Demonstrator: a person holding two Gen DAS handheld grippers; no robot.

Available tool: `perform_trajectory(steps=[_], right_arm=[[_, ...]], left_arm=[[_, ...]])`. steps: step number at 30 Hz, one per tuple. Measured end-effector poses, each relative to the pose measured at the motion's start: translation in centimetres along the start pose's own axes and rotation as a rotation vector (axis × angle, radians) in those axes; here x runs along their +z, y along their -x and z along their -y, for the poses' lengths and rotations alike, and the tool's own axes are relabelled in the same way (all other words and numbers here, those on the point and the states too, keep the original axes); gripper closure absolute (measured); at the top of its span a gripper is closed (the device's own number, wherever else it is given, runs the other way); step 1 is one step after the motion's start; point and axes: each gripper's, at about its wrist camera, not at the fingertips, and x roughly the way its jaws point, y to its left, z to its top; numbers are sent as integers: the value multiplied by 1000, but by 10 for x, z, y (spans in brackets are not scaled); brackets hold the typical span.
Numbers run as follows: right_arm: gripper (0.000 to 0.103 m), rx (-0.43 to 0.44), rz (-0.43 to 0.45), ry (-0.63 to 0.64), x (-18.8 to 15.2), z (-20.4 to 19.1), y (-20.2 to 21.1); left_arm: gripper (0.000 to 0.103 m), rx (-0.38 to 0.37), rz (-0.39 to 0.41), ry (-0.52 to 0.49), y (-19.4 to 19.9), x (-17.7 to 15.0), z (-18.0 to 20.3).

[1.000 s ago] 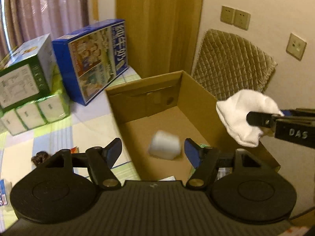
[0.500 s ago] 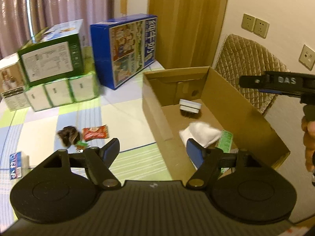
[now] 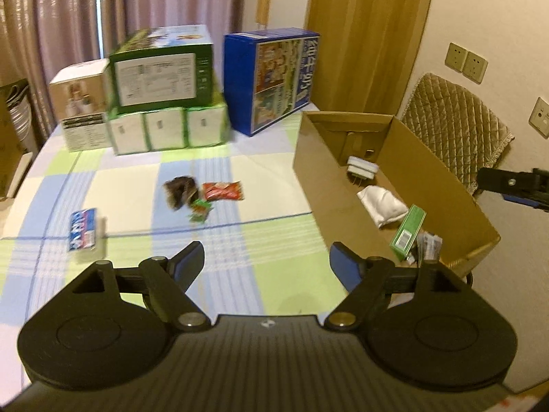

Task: Organize objects
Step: 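Open both grippers to drop the towel and adapter into the box, then withdraw both tools from the box back over the table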

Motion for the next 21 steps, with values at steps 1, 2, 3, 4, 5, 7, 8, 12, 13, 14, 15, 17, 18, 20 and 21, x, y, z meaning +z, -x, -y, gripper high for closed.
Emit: perform_trajectory(steps=[1,2,3,4,5,7,8,12,13,14,15,17,18,20,21], right_arm=[[14,7,1,2,-3,-5,6],[13,14,3,4,-6,-11,11],[12,20,4,8,-10,-17,16],[11,27,3,14,-12,-23,20],[11,34,3,18,-15,-29,24],[8,50,6,23,-22,-41,33],[7,59,5,27,-25,-47,37],[2,91,-9,49,-34,-69,43],[2,99,-12,56,-36,-75,44],[2,109,-15,62,-37,-81,44],[2,116,-17,66,-38,-86,44],[2,133,-22,75,-40,-97,43],[2,140,-24,80,-42,-102,43],[2,154,-30,90,-45,-111,42],[2,160,-36,96,-47,-116,41]], left_arm=[[25,8,1,4,7,-5,-4],[24,16,2,9,13,-9,-7],[23,23,1,14,19,-13,-10],[22,29,-1,18,25,-17,-14],[21,34,-1,19,31,-20,-17],[18,51,1,20,42,-27,-24],[17,60,3,22,47,-30,-28],[10,92,18,30,68,-41,-42],[8,106,24,29,73,-43,-45],[7,116,27,31,77,-45,-48],[6,126,31,36,82,-46,-53],[4,140,37,49,89,-48,-61],[3,150,40,55,92,-49,-66],[3,166,45,63,98,-51,-74],[2,174,47,65,101,-51,-77]])
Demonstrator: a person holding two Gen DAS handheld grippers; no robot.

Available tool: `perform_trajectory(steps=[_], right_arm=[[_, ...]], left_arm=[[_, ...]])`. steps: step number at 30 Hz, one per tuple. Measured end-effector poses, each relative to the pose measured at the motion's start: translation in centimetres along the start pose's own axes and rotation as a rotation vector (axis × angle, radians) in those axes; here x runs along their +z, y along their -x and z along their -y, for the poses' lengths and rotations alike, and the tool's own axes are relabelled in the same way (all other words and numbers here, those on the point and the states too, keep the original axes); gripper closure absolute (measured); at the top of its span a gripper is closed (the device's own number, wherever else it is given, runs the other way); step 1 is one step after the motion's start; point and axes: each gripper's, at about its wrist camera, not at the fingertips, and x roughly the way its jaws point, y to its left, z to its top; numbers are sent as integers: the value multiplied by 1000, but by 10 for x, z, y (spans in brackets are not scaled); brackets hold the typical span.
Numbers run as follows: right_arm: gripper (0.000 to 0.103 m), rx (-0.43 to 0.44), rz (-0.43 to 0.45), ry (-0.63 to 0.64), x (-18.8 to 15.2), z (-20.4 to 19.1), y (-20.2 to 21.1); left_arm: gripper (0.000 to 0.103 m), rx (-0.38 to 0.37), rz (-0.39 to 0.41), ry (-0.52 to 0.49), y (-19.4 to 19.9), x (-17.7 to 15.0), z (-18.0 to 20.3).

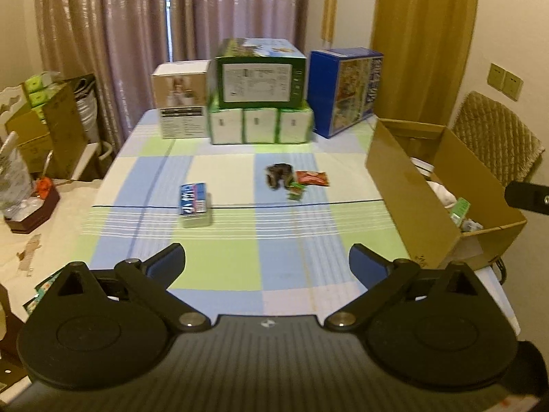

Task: Organize objects
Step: 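Withdraw both tools from the box back over the table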

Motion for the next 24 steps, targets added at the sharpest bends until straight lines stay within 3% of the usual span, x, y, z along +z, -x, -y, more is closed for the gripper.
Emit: perform_trajectory(steps=[7,24], right_arm=[[2,25,-26,36,-9,-24,-9],[2,67,-60,75,-18,-51,-29]], left_arm=[[1,62,6,9,4,-3,-24],[1,75,-9,57,5,-12,-53]])
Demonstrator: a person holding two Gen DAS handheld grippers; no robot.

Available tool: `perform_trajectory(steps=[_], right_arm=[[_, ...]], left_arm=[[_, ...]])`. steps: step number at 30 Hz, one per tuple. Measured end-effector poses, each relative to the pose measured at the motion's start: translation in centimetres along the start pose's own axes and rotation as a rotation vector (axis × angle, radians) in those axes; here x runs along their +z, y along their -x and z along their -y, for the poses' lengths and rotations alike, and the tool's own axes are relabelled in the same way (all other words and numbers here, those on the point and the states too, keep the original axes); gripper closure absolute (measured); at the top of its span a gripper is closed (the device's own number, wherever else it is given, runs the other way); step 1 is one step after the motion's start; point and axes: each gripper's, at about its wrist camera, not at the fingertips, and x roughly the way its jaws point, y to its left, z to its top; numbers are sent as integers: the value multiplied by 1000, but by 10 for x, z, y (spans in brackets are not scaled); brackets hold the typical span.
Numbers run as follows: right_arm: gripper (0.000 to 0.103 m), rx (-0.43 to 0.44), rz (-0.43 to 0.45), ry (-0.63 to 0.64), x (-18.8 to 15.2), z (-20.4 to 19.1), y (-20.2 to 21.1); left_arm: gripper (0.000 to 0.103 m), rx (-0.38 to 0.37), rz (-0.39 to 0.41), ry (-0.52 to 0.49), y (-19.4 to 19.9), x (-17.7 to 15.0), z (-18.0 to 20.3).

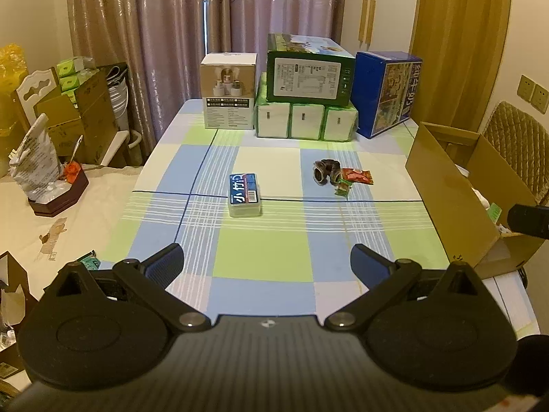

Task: Organize objects
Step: 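Withdraw both tools from the box back over the table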

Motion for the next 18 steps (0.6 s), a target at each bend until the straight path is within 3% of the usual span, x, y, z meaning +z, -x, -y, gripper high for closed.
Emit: perform_trajectory(steps=[18], right_arm=[[2,64,-4,-8,2,-11,-4]], left_arm=[[1,21,1,-19,30,2,0]])
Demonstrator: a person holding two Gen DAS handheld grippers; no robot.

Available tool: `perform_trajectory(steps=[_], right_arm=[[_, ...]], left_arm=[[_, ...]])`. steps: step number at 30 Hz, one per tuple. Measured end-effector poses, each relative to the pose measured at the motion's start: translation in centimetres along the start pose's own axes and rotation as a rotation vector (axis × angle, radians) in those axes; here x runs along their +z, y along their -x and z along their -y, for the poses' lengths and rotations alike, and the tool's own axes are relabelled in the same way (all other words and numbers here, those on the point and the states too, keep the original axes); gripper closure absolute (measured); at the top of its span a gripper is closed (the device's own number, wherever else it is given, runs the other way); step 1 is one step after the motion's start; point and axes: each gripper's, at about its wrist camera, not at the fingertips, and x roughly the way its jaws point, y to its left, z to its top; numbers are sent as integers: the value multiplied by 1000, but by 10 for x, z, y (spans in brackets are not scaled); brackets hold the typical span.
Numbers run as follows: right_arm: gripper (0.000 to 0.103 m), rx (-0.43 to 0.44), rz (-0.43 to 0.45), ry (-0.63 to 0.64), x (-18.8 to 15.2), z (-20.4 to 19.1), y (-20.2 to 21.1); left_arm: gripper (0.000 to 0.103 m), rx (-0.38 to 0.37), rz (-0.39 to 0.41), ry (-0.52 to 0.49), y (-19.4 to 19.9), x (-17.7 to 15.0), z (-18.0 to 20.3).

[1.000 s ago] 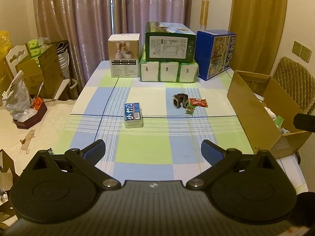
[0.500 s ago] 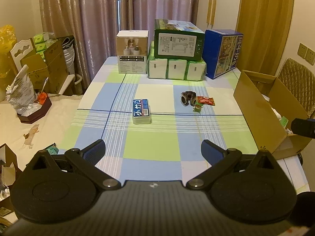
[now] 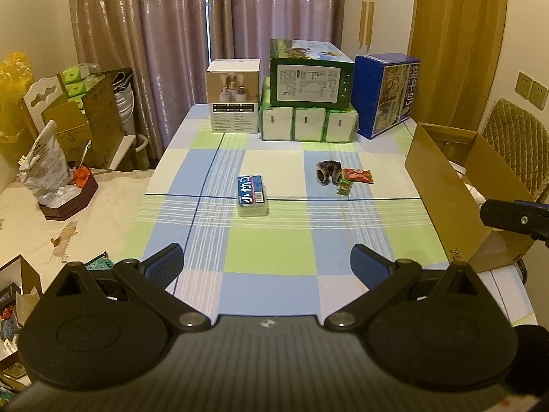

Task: Organize objects
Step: 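Withdraw both tools from the box back over the table, then grasp the blue-and-white toothpick box with the left gripper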

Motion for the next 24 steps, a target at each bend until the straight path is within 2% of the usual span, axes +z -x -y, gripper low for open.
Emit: perform_trajectory(steps=[5,14,18,24], right_arm=[[2,-15,-14,-6,-3,1,-16],[3,-78,7,19,0,9,-74],[16,-95,10,20,2,19,-107],[30,-135,-18,-18,3,46,-166]], left_arm=[[2,8,11,1,-13,1,-6],[1,11,17,29,-74,18,-21],[2,7,-3,48,-116,22,-30],[2,10,-38,68,-184,27,-36]])
